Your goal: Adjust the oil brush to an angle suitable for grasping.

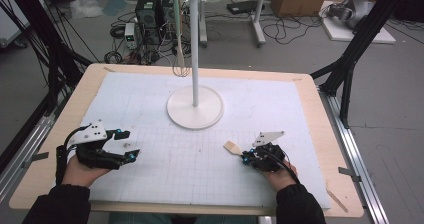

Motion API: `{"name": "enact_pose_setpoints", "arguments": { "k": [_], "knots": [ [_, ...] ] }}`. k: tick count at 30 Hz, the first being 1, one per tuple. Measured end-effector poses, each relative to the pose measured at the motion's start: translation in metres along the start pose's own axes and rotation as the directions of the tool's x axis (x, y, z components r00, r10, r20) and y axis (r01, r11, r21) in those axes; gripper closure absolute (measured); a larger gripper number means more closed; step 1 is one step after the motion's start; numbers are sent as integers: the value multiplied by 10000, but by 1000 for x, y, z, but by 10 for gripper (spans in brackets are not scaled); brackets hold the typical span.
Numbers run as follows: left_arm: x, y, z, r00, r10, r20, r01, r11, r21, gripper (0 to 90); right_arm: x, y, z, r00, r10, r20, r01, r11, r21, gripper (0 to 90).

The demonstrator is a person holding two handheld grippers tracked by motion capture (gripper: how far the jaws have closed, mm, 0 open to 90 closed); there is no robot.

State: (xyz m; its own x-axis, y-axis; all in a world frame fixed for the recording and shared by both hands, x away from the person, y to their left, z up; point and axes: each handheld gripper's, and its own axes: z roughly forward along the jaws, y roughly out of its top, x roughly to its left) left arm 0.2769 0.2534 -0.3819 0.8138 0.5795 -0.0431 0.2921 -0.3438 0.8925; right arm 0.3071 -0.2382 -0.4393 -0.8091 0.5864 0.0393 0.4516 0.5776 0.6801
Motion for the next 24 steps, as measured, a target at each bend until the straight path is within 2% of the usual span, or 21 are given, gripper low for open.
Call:
{"name": "enact_pose_setpoints", "arguments": {
  "k": [3, 11, 14, 24],
  "knots": [
    [0, 0, 0, 10000, 28, 2, -28, 10000, 44, 253, 0, 1, 0, 10000, 19, -57, -19, 10000, 92, 826],
    [0, 1, 1, 10000, 20, 43, -21, 10000, 21, 253, 4, 12, -2, 9980, -506, -387, 511, 9986, 130, 829],
    [-1, 1, 1, 10000, -1, 62, 1, 10000, 12, 254, 7, 19, -4, 9964, -682, -501, 683, 9977, -11, 830],
    [-2, 2, 2, 9999, 33, 122, -33, 10000, -7, 254, 23, 47, -4, 9835, -1411, -1135, 1394, 9900, -232, 828]
  ]
}}
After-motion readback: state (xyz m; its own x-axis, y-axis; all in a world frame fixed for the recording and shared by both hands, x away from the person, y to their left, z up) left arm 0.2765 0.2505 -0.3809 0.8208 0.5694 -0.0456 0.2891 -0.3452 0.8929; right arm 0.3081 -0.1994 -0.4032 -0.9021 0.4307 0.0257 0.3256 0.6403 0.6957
